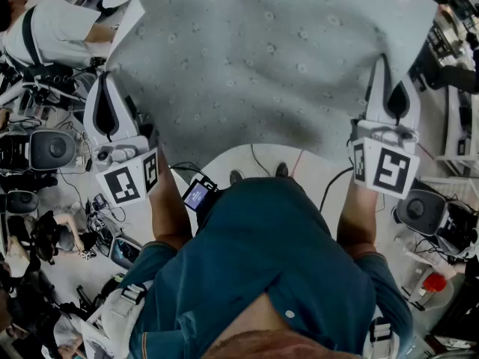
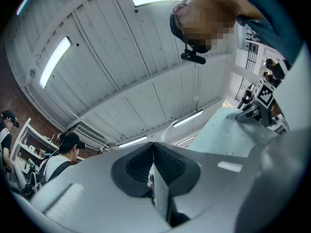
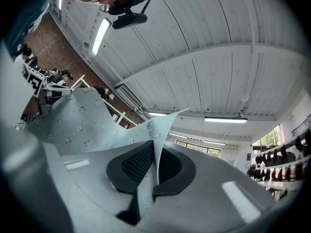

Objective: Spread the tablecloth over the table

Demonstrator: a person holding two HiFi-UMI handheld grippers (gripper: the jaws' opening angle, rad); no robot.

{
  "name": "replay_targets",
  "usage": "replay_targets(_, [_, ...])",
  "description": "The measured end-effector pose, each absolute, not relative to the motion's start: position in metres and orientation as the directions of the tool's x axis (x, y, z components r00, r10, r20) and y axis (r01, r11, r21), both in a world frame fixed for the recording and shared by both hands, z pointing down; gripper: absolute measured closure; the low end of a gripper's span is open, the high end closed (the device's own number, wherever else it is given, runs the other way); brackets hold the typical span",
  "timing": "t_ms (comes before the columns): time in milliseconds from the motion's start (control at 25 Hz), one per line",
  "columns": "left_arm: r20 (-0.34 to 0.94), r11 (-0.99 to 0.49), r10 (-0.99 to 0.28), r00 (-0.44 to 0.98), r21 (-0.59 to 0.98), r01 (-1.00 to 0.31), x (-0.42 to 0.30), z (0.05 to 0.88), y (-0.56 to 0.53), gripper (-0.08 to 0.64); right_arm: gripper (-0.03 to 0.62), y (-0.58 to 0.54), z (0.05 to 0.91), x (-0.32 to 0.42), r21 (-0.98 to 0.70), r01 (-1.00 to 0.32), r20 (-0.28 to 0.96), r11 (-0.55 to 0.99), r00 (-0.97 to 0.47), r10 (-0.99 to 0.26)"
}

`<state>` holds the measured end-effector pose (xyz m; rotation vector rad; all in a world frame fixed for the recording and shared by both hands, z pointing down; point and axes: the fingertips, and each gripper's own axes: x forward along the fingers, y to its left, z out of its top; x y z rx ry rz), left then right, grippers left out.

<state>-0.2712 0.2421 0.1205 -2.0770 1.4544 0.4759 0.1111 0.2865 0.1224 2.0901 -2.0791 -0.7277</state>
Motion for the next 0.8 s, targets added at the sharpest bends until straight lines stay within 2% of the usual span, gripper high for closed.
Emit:
replay_targets(640, [-0.584,-0.289,-0.729,0.358,-0.211,-0.934,-0.288,0.13,0.232,0.558,0.58,0.286,0.127,0.099,0.415,-0.906,-0.258,-0.087,-0.026,-0.966])
replay_targets(800, [-0.586,-0.307,-0.722,0.368,-0.206,-0.929,-0.292,0.134,0.226,0.558,0.578,0.284,0.13,0.095,0.372,-0.923,-0.255,-0.093,-0.005,-0.967])
